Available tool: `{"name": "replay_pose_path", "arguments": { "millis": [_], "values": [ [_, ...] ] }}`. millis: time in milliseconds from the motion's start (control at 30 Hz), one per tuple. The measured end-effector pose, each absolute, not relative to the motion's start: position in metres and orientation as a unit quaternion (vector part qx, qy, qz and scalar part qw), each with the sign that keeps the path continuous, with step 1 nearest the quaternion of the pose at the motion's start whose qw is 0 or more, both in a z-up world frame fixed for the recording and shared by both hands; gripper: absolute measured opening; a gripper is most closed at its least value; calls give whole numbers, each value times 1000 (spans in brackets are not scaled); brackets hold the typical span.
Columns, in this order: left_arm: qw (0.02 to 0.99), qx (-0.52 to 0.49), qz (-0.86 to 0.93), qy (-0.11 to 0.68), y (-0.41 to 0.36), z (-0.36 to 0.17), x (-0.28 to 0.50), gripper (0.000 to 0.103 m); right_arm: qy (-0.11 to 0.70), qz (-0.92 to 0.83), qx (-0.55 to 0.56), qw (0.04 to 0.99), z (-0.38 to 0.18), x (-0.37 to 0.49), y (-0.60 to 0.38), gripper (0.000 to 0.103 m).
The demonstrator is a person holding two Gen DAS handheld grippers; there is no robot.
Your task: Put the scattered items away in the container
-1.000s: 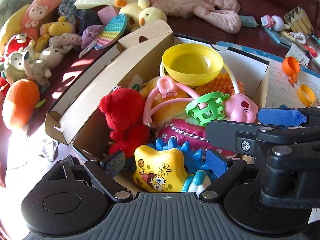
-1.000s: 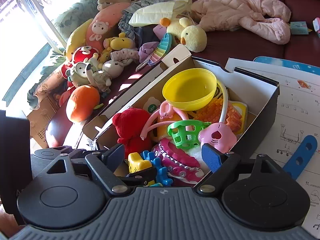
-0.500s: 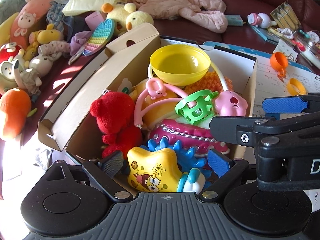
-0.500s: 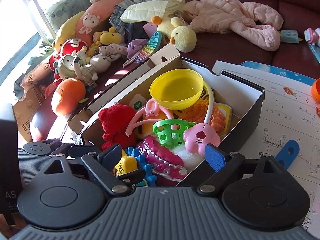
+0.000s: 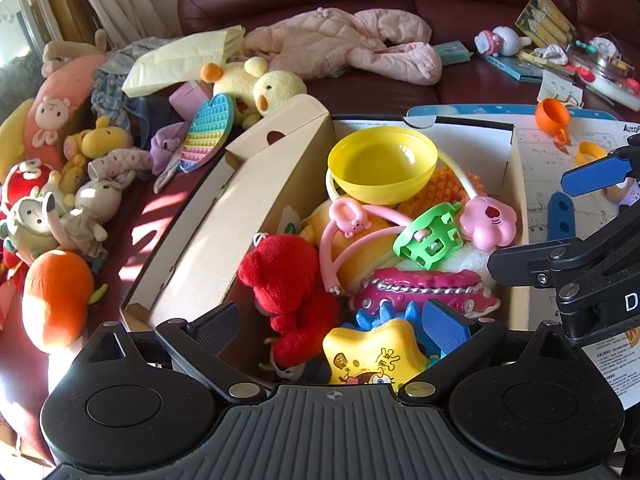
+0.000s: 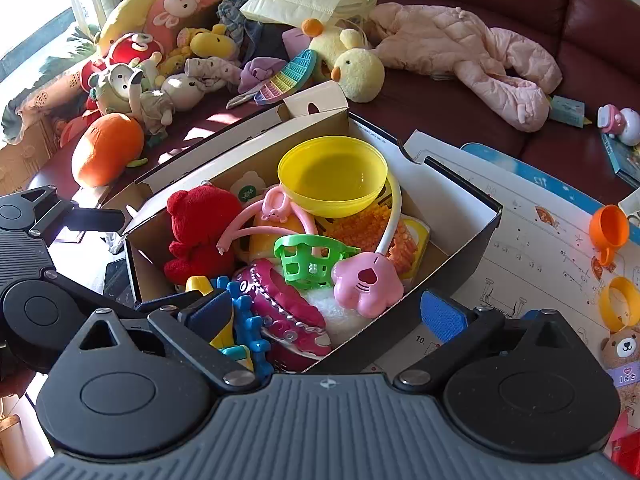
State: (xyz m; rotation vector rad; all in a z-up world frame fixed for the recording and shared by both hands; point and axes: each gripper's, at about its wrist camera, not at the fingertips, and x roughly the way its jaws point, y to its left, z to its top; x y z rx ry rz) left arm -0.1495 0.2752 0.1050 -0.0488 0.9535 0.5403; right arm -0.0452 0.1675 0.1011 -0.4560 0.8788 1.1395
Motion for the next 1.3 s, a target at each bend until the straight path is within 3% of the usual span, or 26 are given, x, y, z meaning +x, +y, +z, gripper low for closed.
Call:
{"name": "replay_pose_path", "arguments": {
  "millis": [300, 767, 867, 1033, 1300],
  "values": [
    [859, 42, 231, 455, 266, 121, -153, 100, 367, 503, -241, 744, 98, -51, 171, 101],
    [818, -97, 218, 523, 285, 85, -155, 100, 364, 478, -302, 740, 79, -56, 170, 101],
    [809, -122, 222, 531, 294, 84, -155, 96, 360, 480, -325, 731, 75, -61, 170, 101],
    [804, -217, 203, 514, 316, 89, -151, 95, 353, 519, -363, 689, 75, -76, 172, 102],
    [802, -238, 188, 514, 309, 85, -124, 95, 336, 565, -411, 632, 69, -103, 196, 102]
  ]
}}
